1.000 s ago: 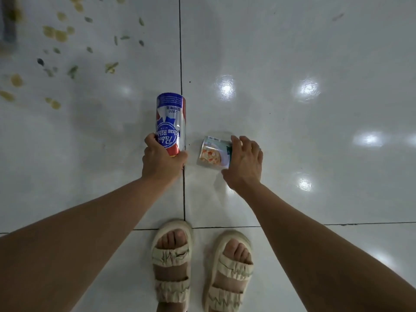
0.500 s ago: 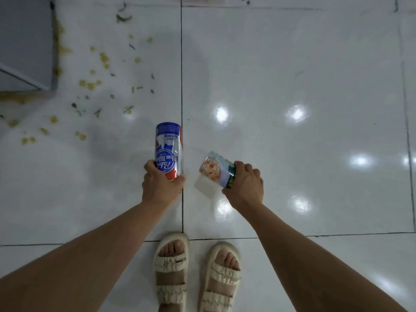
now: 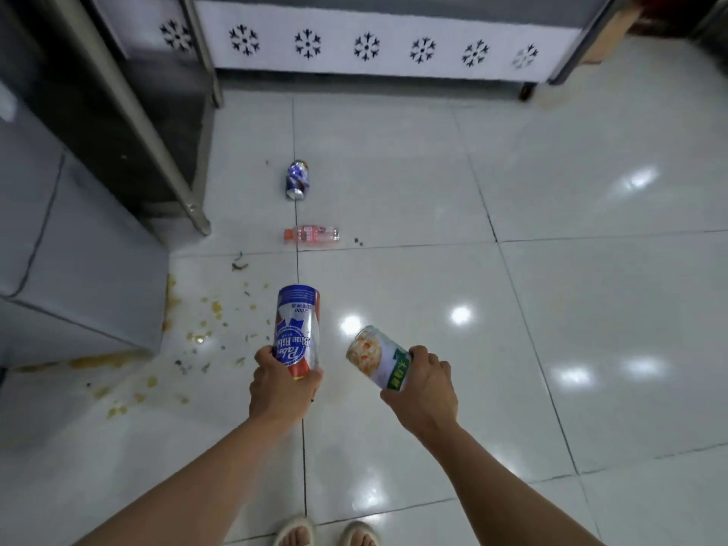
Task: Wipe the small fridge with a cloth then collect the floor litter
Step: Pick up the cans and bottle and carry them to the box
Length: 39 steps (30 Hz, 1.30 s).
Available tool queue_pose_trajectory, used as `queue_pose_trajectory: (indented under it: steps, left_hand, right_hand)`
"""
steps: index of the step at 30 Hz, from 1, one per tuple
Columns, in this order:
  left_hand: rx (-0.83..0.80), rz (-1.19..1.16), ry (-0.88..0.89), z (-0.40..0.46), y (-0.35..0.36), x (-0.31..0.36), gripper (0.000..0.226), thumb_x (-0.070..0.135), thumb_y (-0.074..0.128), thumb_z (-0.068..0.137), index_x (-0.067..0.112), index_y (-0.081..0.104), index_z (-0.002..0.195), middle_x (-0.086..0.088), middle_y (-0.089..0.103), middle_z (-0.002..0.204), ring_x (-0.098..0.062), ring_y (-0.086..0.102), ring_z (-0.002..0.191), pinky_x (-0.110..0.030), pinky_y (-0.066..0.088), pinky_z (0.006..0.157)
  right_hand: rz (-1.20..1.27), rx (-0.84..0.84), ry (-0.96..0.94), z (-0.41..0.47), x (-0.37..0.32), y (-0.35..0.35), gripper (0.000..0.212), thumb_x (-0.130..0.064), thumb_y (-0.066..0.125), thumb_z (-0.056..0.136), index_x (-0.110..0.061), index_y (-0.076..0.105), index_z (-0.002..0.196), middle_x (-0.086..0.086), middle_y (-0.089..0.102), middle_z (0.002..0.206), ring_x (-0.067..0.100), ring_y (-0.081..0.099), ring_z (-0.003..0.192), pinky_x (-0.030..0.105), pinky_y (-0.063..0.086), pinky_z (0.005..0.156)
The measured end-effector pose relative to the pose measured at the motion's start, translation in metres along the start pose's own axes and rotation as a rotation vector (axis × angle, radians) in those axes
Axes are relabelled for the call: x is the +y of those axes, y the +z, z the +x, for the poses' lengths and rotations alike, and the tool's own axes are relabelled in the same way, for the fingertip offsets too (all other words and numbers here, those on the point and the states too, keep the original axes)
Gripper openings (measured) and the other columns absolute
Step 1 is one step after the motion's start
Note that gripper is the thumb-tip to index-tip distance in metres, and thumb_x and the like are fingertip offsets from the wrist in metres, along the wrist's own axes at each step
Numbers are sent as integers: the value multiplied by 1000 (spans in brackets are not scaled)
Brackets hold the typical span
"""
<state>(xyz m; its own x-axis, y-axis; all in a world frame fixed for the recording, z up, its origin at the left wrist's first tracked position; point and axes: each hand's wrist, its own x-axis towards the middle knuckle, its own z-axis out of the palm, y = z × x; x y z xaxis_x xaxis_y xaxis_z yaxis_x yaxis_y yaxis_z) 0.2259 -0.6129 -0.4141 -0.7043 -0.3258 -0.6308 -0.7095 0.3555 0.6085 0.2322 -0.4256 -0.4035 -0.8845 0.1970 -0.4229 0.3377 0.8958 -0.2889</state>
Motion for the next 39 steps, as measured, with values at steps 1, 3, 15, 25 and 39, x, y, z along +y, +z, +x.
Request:
queue_pose_trajectory:
  steps: [1, 3, 15, 25, 39]
  left_hand:
    - [-4, 5, 21, -11, -11, 19, 80, 24, 76, 74, 11, 23, 132, -17, 51, 119, -33, 62, 94, -47, 56, 79]
    - [-3, 18, 75, -33, -32, 58, 78, 24, 75, 74, 11, 24, 131, -16, 53, 115, -30, 65, 84, -46, 57, 75]
    - [-157, -1, 296, -125, -51, 262, 68, 21, 72, 78, 13, 26, 127, 1, 51, 84, -8, 58, 59, -12, 42, 37]
    - [-192, 42, 386, -154, 66, 441, 68, 29, 70, 79, 17, 25, 129, 8, 48, 82, -1, 54, 57, -15, 38, 43]
    - [-328, 23, 519, -142, 238, 672, 69, 33, 68, 81, 16, 25, 132, -6, 50, 119, -19, 54, 94, -27, 43, 72]
  right_hand:
    - [-8, 17, 0, -7, -7, -23, 57, -36, 71, 75, -17, 41, 119, 2, 53, 113, 19, 45, 107, 28, 45, 81]
    - [0, 67, 13, -20, -18, -69, 56, -35, 71, 74, -18, 42, 119, 2, 53, 113, 19, 45, 107, 28, 45, 81]
    - [137, 326, 79, -37, 4, -294, 70, -33, 75, 69, -16, 38, 127, 4, 53, 114, 22, 45, 109, 30, 43, 75]
    - [208, 435, 154, 39, 127, -451, 62, -36, 76, 67, -13, 39, 112, 6, 55, 105, 24, 48, 102, 33, 47, 73]
    - [223, 564, 246, 194, 255, -625, 63, -37, 79, 65, -12, 41, 109, 7, 56, 101, 25, 50, 99, 33, 46, 68]
